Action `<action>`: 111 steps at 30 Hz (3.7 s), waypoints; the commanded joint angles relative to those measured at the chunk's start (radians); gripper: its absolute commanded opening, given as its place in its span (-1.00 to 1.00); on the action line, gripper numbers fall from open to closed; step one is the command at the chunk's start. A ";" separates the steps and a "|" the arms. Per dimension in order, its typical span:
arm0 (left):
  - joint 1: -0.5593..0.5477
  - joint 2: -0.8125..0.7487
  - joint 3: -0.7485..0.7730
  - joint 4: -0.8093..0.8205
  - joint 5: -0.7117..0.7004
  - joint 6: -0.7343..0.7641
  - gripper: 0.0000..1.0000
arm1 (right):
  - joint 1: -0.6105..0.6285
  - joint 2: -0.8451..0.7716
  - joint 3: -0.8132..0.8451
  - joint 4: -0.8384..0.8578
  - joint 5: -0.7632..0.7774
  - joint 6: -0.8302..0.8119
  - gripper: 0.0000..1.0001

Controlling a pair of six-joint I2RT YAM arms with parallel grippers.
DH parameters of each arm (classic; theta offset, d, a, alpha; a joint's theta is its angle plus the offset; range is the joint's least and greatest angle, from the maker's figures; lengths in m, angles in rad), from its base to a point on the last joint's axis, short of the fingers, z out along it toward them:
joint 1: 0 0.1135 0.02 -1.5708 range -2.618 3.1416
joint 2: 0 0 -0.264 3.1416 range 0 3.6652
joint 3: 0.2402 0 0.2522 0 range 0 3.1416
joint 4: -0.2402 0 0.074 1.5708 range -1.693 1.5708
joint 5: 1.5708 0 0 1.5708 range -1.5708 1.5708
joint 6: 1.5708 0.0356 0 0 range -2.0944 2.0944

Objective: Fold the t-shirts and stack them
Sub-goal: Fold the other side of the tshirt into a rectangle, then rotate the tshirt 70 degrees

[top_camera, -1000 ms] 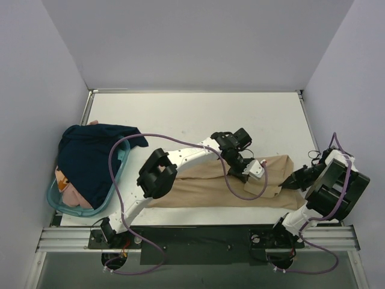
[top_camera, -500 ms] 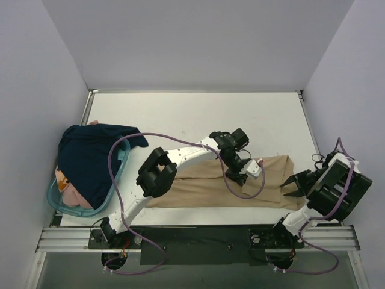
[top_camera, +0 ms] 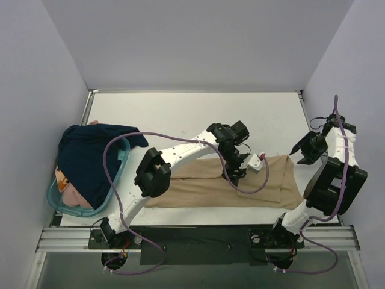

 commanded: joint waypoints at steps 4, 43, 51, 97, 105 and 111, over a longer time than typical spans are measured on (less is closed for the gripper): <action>0.147 -0.220 -0.127 0.012 -0.221 -0.212 0.16 | 0.000 0.175 0.000 0.078 -0.023 -0.106 -0.15; 0.657 -0.666 -0.977 0.219 -0.594 -0.511 0.01 | 0.121 0.391 0.368 0.050 0.027 -0.075 -0.36; 0.658 -0.639 -0.839 0.199 -0.554 -0.505 -0.20 | 0.144 0.077 -0.017 0.036 0.162 0.097 -1.00; 0.540 -0.831 -1.101 0.173 -0.551 -0.531 -0.08 | 0.173 0.610 0.541 0.107 -0.063 0.173 -0.18; 0.591 -0.939 -1.175 0.191 -0.525 -0.528 0.07 | 0.178 0.820 0.701 0.153 -0.191 0.290 -0.73; 0.592 -1.053 -1.262 0.205 -0.441 -0.347 0.08 | 0.227 0.981 0.976 0.285 -0.349 0.431 -1.00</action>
